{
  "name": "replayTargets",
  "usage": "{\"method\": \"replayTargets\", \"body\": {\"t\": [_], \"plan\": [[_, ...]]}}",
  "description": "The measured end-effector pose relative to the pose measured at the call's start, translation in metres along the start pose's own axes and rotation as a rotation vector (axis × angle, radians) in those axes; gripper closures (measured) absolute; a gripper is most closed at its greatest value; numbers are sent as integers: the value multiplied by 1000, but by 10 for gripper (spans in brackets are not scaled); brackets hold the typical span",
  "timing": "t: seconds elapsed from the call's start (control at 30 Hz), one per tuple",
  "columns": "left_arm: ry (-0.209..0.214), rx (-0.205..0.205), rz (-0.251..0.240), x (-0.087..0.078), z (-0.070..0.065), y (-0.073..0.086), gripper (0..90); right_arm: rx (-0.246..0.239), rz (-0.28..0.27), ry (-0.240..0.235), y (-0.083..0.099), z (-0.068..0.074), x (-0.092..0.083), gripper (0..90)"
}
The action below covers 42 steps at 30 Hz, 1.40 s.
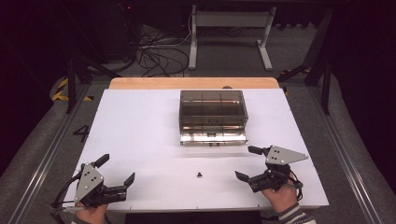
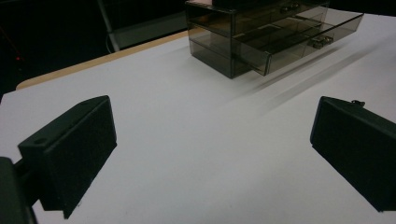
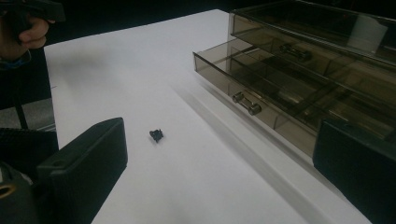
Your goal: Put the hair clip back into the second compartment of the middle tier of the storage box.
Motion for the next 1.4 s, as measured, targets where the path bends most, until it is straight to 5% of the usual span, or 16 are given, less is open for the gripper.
{"method": "replayTargets", "body": {"t": [1.4], "plan": [[10, 15, 11, 2, -3, 0, 12, -72, 49, -136, -36, 23, 68, 33]]}}
Point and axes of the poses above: each handheld gripper's, and its own axes: x roughly forward along the jaws, y roughly out of its underside, z roughly to its left, the point moved 2 cm from there along x, roughly forward along the jaws, and after that the axes turned 10 degrees about z, right-handed, at the moved point
